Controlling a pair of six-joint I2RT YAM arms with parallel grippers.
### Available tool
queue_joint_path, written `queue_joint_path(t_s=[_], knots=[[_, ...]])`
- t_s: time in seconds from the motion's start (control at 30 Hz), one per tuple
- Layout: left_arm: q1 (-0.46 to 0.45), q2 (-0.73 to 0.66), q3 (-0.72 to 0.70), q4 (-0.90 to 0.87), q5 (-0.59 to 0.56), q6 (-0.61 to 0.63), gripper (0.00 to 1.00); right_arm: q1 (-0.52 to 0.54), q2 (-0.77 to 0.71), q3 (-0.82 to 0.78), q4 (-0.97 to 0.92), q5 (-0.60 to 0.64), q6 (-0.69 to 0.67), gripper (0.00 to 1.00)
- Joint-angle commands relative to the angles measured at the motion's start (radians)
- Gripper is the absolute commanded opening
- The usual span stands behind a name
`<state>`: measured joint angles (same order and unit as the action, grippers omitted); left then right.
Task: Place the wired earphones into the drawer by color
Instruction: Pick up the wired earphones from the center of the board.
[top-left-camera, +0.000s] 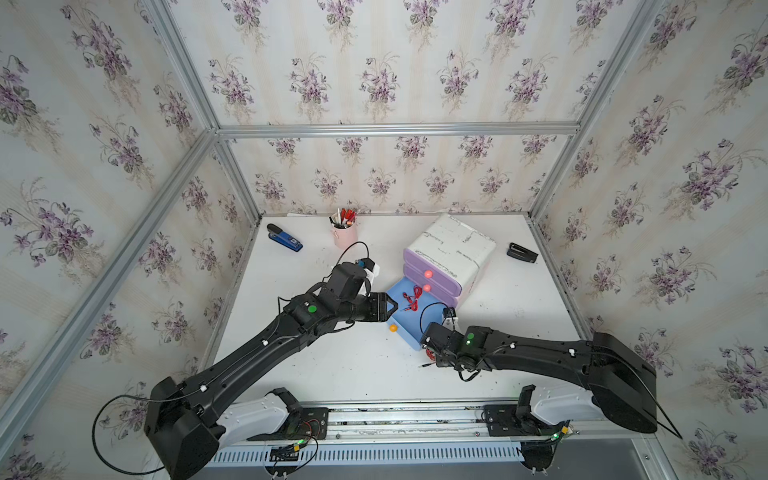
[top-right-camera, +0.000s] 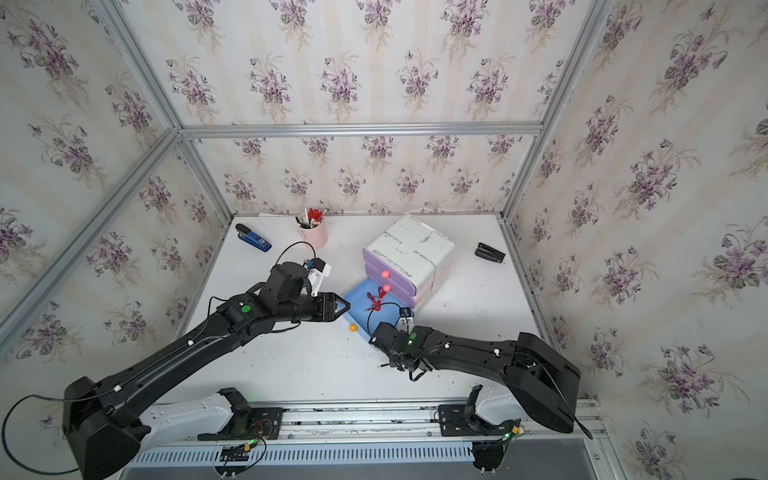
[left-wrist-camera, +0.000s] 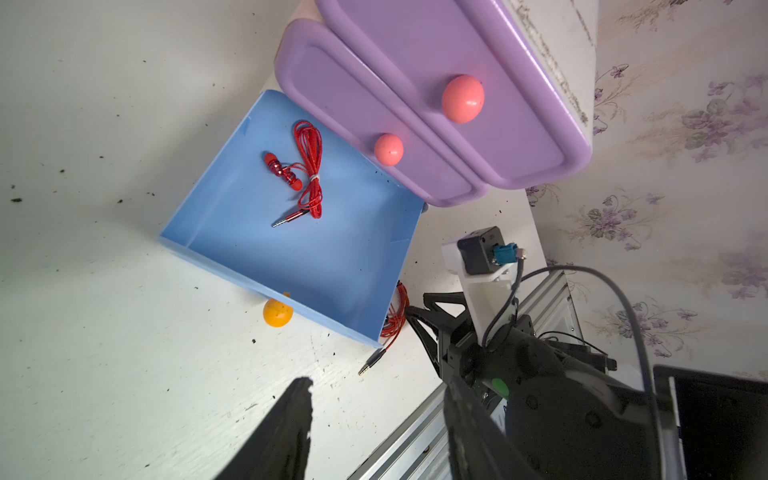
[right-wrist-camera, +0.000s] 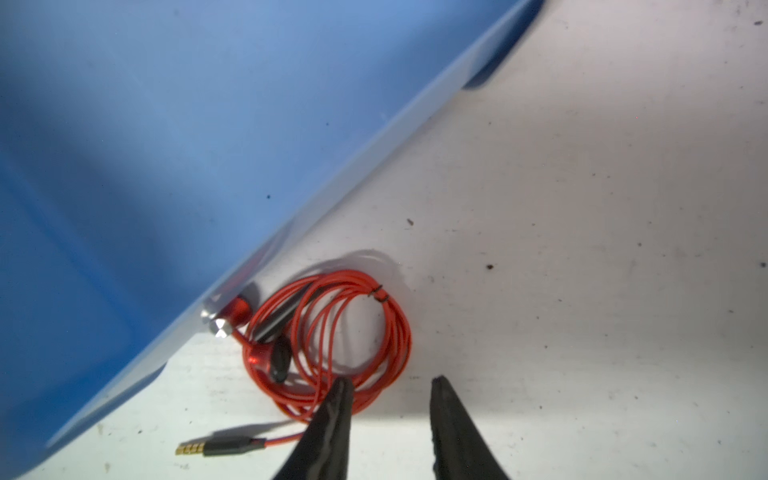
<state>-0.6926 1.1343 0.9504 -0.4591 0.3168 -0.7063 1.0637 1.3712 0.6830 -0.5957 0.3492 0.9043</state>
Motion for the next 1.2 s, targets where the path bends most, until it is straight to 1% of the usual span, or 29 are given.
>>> queue_joint_path(t_s=[0.0, 0.17, 0.2, 0.37, 0.6, 0.8, 0.93, 1.07, 1.17], knots=[[0.001, -0.029, -0.023, -0.017, -0.012, -0.010, 0.54, -0.010, 0.000, 0.000, 0.027, 0.011, -0.028, 0.36], [0.001, -0.059, -0.041, -0.049, -0.041, -0.015, 0.54, -0.016, 0.046, 0.010, 0.056, -0.003, -0.046, 0.36], [0.002, -0.065, -0.046, -0.047, -0.043, -0.015, 0.58, -0.016, 0.056, 0.010, 0.060, -0.005, -0.046, 0.35], [0.002, -0.068, -0.052, -0.060, -0.049, -0.016, 0.58, -0.022, 0.077, 0.005, 0.055, 0.014, -0.050, 0.33], [0.002, -0.072, -0.076, -0.059, -0.073, -0.016, 0.58, -0.032, 0.109, -0.011, 0.078, -0.005, -0.070, 0.23], [0.003, -0.078, -0.092, -0.069, -0.090, -0.016, 0.58, -0.032, 0.125, -0.030, 0.098, -0.022, -0.074, 0.10], [0.002, -0.087, -0.105, -0.078, -0.100, -0.021, 0.58, -0.031, 0.102, -0.047, 0.091, -0.029, -0.066, 0.04], [0.003, -0.110, -0.126, -0.091, -0.142, -0.021, 0.58, -0.023, 0.020, -0.041, 0.048, -0.021, -0.058, 0.00], [0.004, -0.132, -0.143, -0.103, -0.163, -0.021, 0.58, -0.015, -0.042, -0.034, -0.010, -0.019, -0.051, 0.00]])
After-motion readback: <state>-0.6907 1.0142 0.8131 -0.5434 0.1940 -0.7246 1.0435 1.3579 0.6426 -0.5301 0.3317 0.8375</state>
